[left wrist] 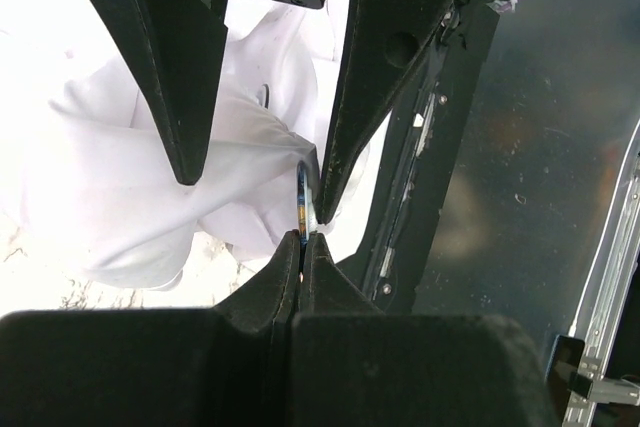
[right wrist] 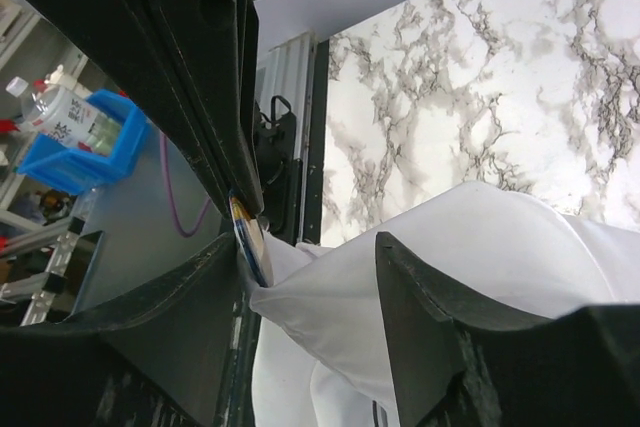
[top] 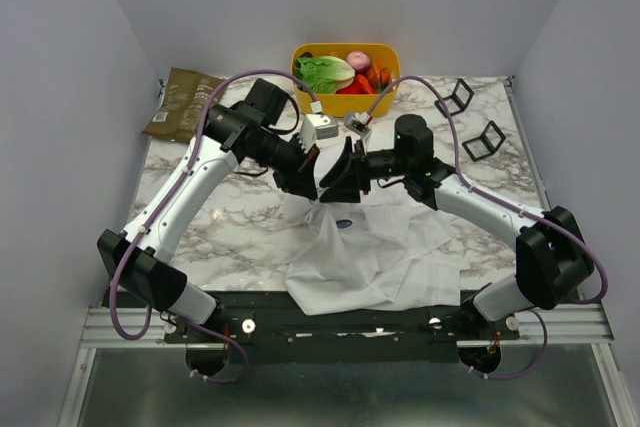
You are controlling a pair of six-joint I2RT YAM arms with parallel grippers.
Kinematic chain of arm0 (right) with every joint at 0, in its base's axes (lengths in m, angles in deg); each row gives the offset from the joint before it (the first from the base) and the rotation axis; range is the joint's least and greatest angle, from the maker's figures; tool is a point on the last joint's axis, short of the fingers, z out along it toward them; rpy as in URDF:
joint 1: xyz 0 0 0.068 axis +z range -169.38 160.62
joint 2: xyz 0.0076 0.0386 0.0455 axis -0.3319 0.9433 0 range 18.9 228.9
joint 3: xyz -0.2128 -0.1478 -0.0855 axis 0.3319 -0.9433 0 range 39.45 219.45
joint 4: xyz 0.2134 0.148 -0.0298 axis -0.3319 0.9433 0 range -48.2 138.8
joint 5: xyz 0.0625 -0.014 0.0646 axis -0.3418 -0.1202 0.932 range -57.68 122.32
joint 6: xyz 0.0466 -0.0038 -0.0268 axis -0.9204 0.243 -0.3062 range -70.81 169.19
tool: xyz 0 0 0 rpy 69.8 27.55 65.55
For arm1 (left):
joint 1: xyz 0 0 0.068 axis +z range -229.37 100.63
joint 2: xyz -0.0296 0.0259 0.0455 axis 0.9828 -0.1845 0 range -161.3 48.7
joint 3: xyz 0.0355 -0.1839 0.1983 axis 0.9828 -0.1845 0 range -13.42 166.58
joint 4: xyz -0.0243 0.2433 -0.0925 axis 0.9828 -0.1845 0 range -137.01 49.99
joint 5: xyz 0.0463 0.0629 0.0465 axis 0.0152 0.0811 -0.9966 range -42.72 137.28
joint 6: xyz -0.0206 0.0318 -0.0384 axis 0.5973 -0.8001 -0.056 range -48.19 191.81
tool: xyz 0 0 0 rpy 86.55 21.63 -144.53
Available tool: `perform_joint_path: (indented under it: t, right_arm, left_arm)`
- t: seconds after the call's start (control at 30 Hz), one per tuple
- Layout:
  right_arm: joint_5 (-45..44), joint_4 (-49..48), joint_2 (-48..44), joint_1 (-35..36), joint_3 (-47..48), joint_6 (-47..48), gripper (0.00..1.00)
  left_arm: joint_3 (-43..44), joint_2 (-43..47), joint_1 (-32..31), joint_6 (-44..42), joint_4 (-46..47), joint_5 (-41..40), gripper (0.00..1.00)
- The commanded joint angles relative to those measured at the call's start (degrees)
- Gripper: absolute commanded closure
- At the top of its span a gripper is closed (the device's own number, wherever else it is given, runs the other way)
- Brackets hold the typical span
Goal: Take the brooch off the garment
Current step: Remove the brooch from the clothes.
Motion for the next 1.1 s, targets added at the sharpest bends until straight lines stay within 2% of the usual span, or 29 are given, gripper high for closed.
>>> perform_joint_path:
  t: [0.0, 0.27, 0.47, 0.6, 0.93, 1.07]
  right_arm:
    - [0.89, -1.28, 0.0, -0.82, 1.94, -2.44, 0.35]
    - [-0.25, -3.21, 0.44, -1.61, 1.5, -4.9, 0.36]
    - [-2.28, -1.1, 0.97, -1.52, 2.11, -3.58, 0.44]
    - [-3.68, 2.49, 1.41, -1.17, 3.25, -0.6, 0.53]
    - [-14.03, 10.49, 0.71, 1.02, 5.19, 5.55, 0.65]
    - [-17.57, 12.08, 0.18, 2.34, 5.19, 8.19, 0.67]
  left_arm:
    - [-0.41, 2.19, 0.16, 0.43, -0.69, 1.83, 1.0]
    - [-0.5, 1.93, 0.25, 0.43, -0.69, 1.83, 1.0]
    - [0.12, 1.23, 0.25, 0.43, -0.87, 2.09, 1.0]
    - [0.38, 0.79, 0.16, 0.34, -0.96, 2.09, 1.0]
    - [0.82, 0.26, 0.25, 0.52, -1.04, 2.36, 1.0]
    - [0.91, 0.26, 0.25, 0.25, -1.22, 2.8, 1.0]
